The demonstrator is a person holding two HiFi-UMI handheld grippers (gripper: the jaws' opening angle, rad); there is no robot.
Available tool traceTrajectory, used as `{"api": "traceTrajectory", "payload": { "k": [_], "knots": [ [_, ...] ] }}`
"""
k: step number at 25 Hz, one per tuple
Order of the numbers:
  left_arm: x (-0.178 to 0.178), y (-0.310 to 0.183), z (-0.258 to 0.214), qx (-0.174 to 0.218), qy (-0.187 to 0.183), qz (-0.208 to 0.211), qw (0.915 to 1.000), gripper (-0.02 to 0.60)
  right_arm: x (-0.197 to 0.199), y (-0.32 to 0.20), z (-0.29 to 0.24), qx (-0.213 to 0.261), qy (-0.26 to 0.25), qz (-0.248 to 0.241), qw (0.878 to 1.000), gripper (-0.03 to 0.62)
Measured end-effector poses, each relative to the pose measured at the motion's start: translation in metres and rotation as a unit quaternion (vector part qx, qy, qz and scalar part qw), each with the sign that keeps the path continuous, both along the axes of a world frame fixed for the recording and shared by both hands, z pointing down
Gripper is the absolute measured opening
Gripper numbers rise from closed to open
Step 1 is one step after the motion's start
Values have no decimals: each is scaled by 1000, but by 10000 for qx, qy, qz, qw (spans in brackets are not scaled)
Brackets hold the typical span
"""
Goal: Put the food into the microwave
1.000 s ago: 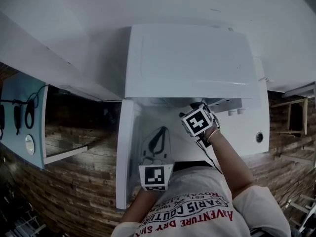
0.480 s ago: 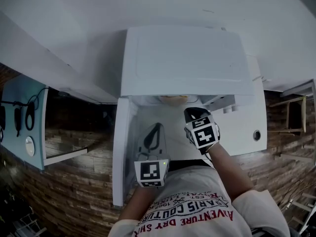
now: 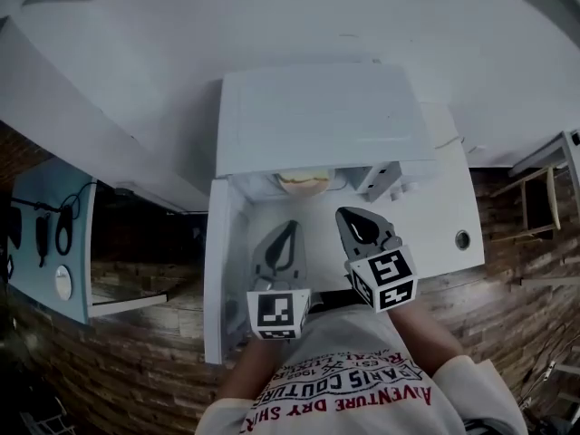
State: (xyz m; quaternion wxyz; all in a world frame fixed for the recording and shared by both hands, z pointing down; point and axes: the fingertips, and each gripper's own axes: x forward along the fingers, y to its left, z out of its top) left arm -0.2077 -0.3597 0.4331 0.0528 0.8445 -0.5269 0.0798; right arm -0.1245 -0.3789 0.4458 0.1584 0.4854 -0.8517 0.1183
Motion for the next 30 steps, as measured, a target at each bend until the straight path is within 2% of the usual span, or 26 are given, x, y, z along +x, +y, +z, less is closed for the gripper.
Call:
{"api": "traceTrajectory", "payload": {
  "k": [5, 9, 12, 16, 23, 30],
  "knots": [
    [1, 11, -29, 293, 81, 12, 9995, 9, 7, 23, -51, 1014, -159, 60, 9947, 11],
    [1, 18, -49, 515, 109, 37, 9986, 10, 13, 36, -75, 1494, -533, 154, 9872, 11],
    [-1, 22, -62, 683, 155, 17, 9975, 9, 14, 42, -88, 1785, -565, 160, 9822, 11],
    [-4, 27, -72, 824, 188, -36, 9964, 9, 11, 46, -93, 1896, -629, 84, 9798, 11],
    [-9, 29, -74, 854, 184, -137, 9961, 9, 7, 48, -95, 2054, -618, 51, 9767, 11],
    [-6, 31, -71, 822, 189, -106, 9964, 9, 7, 48, -88, 1927, -642, 37, 9791, 11]
  ]
}}
